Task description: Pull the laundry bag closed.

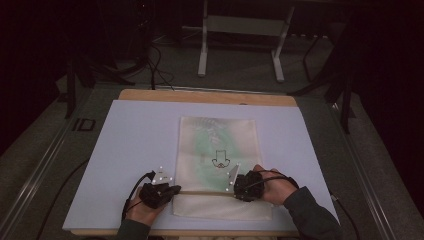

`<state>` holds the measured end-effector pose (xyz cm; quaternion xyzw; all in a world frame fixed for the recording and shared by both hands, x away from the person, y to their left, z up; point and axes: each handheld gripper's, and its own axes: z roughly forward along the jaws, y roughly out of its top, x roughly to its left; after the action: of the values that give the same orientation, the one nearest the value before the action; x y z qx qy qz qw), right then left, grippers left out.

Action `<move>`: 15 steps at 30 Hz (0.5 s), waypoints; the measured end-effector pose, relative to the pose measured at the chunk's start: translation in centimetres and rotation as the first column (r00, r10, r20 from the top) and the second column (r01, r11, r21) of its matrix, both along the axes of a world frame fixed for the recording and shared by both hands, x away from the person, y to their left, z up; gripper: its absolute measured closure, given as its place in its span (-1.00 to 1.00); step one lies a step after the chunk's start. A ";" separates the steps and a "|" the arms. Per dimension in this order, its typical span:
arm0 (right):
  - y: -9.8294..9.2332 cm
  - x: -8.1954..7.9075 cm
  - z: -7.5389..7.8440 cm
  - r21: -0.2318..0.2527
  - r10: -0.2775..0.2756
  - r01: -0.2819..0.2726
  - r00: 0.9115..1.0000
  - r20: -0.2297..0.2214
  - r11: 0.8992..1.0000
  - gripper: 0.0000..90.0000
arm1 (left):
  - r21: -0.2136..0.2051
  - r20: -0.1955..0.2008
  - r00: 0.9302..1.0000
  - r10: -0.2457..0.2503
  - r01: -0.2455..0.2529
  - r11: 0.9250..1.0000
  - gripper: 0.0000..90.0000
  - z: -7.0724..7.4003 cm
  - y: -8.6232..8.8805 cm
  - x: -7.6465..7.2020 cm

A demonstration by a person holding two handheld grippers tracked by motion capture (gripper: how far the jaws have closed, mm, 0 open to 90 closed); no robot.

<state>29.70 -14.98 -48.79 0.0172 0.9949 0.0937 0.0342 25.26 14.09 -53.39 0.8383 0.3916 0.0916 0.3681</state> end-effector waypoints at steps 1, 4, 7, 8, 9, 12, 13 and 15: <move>0.0 0.0 0.0 0.000 0.000 0.000 1.000 0.000 1.000 0.83 | 0.000 0.000 1.000 0.000 0.000 1.000 0.99 0.0 0.0 0.0; -0.2 0.0 0.1 0.004 -0.005 0.005 1.000 -0.002 1.000 0.83 | 0.000 0.000 1.000 0.000 0.000 1.000 0.99 0.0 0.0 0.0; -0.3 0.0 0.1 0.006 -0.009 0.009 1.000 -0.007 1.000 0.83 | 0.002 0.000 1.000 -0.002 0.002 1.000 0.99 0.0 0.0 0.0; -0.4 0.0 0.1 0.008 -0.008 0.008 1.000 -0.007 1.000 0.83 | 0.000 0.000 1.000 0.000 0.000 1.000 0.99 0.0 0.0 0.0; -0.4 0.1 0.1 0.005 -0.004 0.004 1.000 -0.003 1.000 0.83 | 0.000 0.000 1.000 0.000 0.000 1.000 0.99 0.0 0.0 0.0; -0.6 0.1 0.1 0.009 -0.013 0.013 1.000 -0.007 1.000 0.83 | 0.003 0.000 1.000 -0.001 0.001 1.000 0.99 0.0 0.0 0.0; -0.6 0.1 0.1 0.002 -0.014 0.014 1.000 -0.004 1.000 0.83 | 0.002 0.000 1.000 -0.001 0.001 1.000 0.99 0.0 0.0 0.0; -0.8 0.1 0.2 0.007 -0.014 0.014 1.000 -0.005 1.000 0.83 | 0.004 0.000 1.000 -0.001 0.001 1.000 0.99 0.0 0.0 0.0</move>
<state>29.78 -15.74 -48.63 0.0243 0.9945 0.0969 0.0325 25.25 14.08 -53.37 0.8391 0.3910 0.0921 0.3667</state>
